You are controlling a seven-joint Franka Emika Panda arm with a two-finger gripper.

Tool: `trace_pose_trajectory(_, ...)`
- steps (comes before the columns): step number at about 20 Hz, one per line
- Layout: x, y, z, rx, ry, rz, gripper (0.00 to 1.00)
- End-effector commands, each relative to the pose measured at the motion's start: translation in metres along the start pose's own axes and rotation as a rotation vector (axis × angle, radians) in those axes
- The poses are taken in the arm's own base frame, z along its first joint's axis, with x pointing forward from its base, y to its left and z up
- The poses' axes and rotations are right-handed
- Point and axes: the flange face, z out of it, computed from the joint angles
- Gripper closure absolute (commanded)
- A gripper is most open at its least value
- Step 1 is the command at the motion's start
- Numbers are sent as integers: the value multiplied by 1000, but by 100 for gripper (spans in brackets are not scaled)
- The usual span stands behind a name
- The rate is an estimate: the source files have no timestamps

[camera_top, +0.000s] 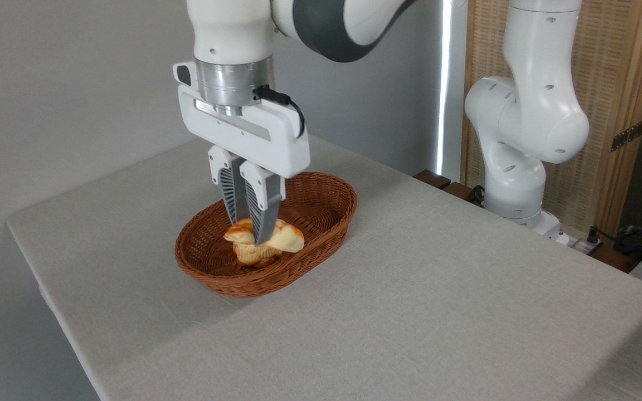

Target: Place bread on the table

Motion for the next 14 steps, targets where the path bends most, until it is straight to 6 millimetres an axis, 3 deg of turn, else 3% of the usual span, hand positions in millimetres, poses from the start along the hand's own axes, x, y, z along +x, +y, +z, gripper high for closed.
trace_pose_trajectory(1,-21,-30,-7,-1,-11,0,70)
trace_pose_trajectory(7,-35,-55,8,-9,-40,66,70)
trace_pose_trajectory(8,-35,-55,10,-10,-44,68,62)
trace_pose_trajectory(10,-37,-56,14,-22,-58,104,58)
trace_pose_trajectory(11,-38,-57,17,-28,-66,116,34)
trace_pose_trajectory(12,-37,-57,18,-29,-68,118,0)
trace_pose_trajectory(14,-39,-58,18,-30,-69,115,0)
